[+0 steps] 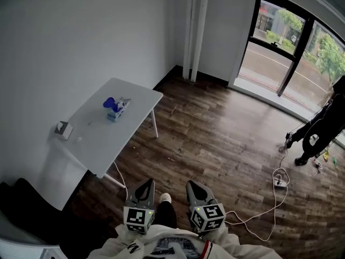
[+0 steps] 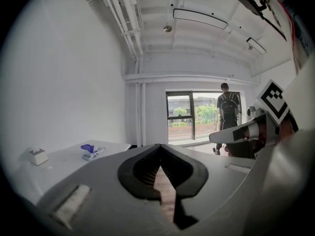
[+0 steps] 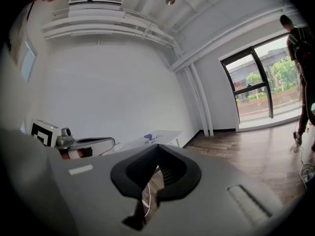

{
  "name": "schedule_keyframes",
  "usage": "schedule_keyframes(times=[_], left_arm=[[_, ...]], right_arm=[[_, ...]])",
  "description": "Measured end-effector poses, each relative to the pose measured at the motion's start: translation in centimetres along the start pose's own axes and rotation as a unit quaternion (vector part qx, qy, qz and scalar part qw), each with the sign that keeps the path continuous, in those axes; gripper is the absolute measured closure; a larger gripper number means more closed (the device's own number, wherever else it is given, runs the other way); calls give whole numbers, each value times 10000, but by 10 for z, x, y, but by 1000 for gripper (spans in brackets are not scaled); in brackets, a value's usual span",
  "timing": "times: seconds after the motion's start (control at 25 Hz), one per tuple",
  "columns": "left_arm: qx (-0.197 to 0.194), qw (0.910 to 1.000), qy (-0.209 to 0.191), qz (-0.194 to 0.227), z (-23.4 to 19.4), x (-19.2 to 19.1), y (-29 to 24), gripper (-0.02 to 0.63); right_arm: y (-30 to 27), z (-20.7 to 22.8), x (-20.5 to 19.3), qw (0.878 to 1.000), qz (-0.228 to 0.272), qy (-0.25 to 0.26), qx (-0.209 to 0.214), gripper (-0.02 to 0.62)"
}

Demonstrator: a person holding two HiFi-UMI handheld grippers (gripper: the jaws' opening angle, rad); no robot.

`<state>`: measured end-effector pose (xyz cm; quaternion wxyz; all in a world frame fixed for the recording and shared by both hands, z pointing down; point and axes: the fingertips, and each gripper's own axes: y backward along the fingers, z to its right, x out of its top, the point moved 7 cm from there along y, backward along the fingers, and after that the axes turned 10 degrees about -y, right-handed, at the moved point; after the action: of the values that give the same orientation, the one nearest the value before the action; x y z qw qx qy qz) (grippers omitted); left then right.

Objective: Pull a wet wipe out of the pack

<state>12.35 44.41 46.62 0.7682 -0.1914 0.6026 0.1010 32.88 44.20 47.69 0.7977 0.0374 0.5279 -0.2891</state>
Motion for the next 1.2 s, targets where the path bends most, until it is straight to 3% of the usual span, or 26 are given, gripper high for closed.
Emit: schedule_keyframes(times=[0.36,0.92,1.2], left_arm=[[-214,9997,38,-78,-34,-17,-71,601],[-402,9988,173,-200,-126,-23,-191,601],[-455,9984,218,-239,-165,-25,-231,601]], right_arm=[[-61,29,10,9994,-156,-109,-286,589],[-198,47,54,9982,-395,-106,-440,590],[-258,43,76,9989,-350,-8,-314,590]])
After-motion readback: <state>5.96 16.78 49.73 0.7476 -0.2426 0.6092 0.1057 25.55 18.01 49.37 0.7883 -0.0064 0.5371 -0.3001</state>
